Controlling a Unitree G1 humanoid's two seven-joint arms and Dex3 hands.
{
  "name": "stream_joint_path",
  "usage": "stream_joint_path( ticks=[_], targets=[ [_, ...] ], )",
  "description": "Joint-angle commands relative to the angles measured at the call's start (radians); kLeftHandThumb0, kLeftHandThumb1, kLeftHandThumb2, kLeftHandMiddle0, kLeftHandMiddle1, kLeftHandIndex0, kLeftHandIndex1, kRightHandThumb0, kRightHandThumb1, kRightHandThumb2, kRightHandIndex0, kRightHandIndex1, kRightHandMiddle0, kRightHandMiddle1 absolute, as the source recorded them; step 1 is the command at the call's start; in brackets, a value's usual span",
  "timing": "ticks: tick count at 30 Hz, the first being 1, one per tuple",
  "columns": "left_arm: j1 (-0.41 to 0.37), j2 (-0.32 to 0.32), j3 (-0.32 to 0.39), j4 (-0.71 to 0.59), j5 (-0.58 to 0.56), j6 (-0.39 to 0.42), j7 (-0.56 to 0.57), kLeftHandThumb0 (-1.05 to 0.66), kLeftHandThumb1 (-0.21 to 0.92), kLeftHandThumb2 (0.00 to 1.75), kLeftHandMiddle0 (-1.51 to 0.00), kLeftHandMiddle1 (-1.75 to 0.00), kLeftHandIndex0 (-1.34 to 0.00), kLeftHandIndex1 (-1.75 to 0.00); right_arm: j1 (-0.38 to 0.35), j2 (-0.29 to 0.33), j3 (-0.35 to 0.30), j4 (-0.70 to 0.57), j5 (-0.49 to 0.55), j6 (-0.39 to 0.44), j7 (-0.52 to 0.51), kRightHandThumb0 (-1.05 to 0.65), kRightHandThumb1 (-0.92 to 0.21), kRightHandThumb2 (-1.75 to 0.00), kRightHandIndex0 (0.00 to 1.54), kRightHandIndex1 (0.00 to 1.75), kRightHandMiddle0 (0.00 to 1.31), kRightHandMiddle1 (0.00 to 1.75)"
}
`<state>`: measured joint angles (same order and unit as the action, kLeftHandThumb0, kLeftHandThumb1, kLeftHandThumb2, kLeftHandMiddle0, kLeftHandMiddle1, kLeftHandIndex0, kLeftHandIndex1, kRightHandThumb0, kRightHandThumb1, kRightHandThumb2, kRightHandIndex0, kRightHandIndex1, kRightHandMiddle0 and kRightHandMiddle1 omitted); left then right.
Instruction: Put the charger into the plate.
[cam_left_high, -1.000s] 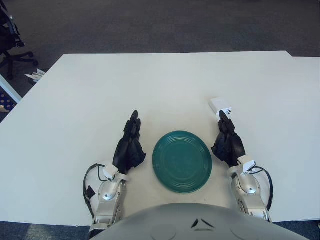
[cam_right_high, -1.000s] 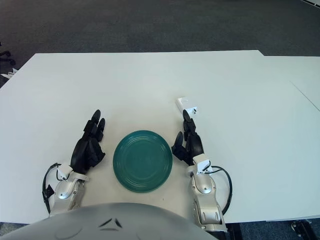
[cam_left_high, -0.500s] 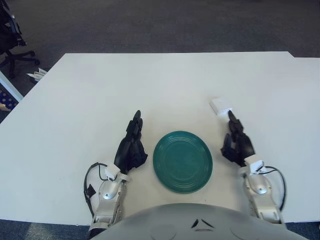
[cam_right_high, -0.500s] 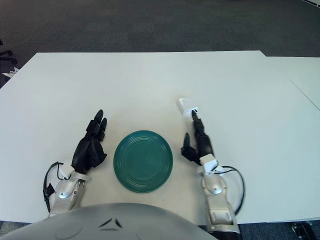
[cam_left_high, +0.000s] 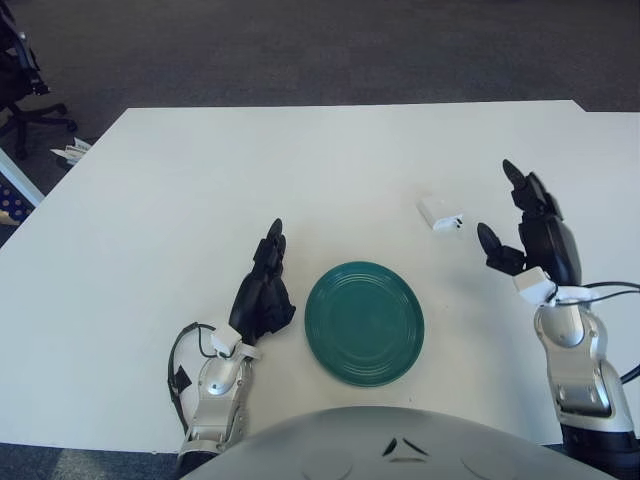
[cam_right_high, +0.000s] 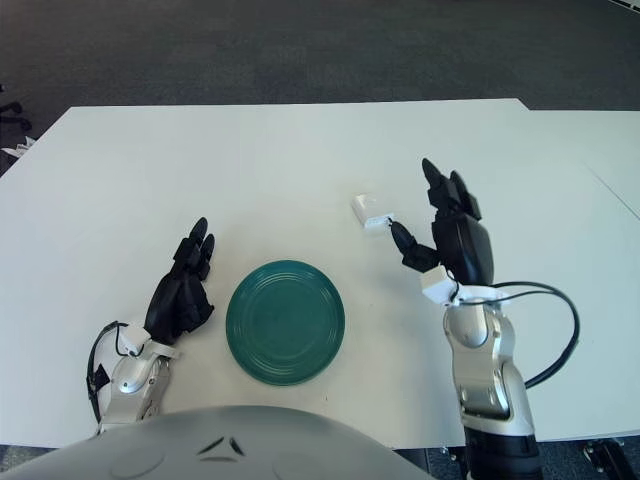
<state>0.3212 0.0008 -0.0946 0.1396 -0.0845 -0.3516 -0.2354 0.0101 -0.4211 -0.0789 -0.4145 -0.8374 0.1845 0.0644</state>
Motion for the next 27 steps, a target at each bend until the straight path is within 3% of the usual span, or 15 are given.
stream_joint_path(
  ticks=[1, 8, 13, 27],
  targets=[
    [0.022, -0.005, -0.004, 0.062, -0.002, 0.021, 0.0, -1.05, 0.92, 1.03, 0.0, 0.0, -0.02, -0.01, -0.06, 0.003, 0.062, -0.043, -0.094, 0.084, 0.098, -1.02, -0.92, -0.73, 0.11, 0.02, 0.0, 0.62],
    [0.025, -0.012, -0.013, 0.044, 0.005, 0.034, 0.01, -1.05, 0.92, 1.03, 0.0, 0.0, -0.03, -0.02, -0.11, 0.029, 0.137, -0.011, -0.184, 0.147, 0.129, -0.94, -0.92, -0.61, 0.19, 0.04, 0.0, 0.69],
    [0.03, -0.013, -0.019, 0.023, 0.021, 0.041, 0.021, -1.05, 0.92, 1.03, 0.0, 0.0, -0.03, -0.02, -0.175, 0.043, 0.187, 0.094, -0.216, 0.156, 0.097, -0.94, -0.92, -0.56, 0.21, 0.03, 0.0, 0.72],
    [0.009, -0.02, -0.011, 0.056, 0.007, 0.026, 0.018, -1.05, 0.92, 1.05, 0.0, 0.0, -0.04, -0.04, -0.367, -0.007, 0.268, 0.461, -0.137, -0.001, 0.0, -0.96, -0.92, -0.57, 0.22, 0.01, 0.0, 0.76]
  ],
)
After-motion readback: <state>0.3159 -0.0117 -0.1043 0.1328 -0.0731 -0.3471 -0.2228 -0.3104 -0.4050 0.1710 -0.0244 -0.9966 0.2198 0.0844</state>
